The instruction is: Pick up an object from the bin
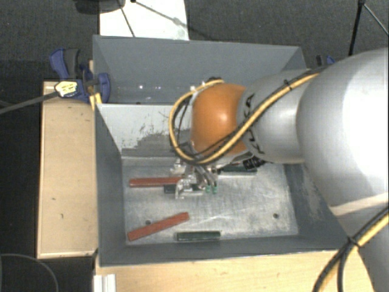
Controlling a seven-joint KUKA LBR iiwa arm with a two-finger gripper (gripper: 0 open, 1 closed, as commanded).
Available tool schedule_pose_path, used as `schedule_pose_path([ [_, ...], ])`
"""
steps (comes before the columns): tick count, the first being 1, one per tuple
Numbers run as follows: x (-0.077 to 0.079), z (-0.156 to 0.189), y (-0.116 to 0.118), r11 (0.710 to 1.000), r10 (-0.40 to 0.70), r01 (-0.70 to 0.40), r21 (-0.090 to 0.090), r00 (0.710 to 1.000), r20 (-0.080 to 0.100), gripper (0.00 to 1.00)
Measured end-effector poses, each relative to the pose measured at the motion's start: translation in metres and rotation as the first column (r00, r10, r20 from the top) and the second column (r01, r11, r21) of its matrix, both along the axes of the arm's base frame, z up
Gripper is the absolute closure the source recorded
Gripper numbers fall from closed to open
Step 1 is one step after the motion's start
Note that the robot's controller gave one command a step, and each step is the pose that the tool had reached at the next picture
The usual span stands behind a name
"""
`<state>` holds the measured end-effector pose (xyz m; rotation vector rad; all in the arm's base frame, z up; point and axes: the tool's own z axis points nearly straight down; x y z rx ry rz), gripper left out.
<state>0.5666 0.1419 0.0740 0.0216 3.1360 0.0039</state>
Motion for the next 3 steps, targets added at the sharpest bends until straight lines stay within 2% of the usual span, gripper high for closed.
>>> schedule_pose_path([
  [3,-0.001,0.026,0.000,1.000,-0.003,0.003,-0.001,1.000,-0.003,1.00],
])
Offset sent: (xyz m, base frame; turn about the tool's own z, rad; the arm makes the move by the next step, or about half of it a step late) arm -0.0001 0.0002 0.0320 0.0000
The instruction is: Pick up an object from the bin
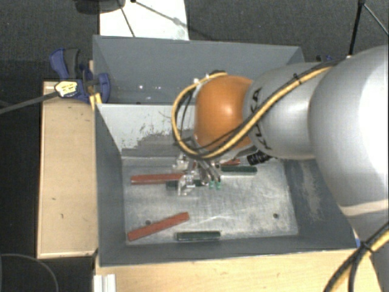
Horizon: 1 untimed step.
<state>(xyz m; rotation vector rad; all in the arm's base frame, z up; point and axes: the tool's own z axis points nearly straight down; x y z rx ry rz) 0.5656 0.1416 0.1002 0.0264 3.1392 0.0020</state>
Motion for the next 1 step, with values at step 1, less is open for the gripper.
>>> schedule_pose_path([
  [1,0.0004,0.0090,0.0000,1.000,-0.002,0.002,0.001,1.000,0.002,1.00],
])
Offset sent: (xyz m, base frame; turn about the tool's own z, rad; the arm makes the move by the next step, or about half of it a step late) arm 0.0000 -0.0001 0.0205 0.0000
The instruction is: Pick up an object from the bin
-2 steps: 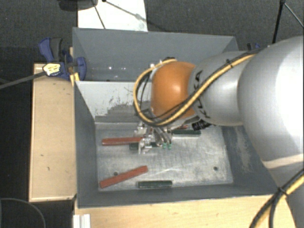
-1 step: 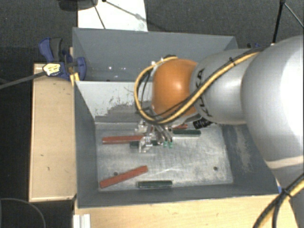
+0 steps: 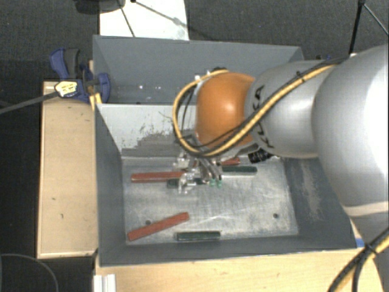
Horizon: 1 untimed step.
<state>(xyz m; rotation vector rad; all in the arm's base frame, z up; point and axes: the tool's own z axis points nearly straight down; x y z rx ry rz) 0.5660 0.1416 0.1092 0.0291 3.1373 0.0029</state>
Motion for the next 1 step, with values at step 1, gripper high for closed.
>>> schedule_pose_path([
  [1,0.0005,0.0037,0.0000,1.000,-0.001,0.001,0.000,1.000,0.002,1.00],
])
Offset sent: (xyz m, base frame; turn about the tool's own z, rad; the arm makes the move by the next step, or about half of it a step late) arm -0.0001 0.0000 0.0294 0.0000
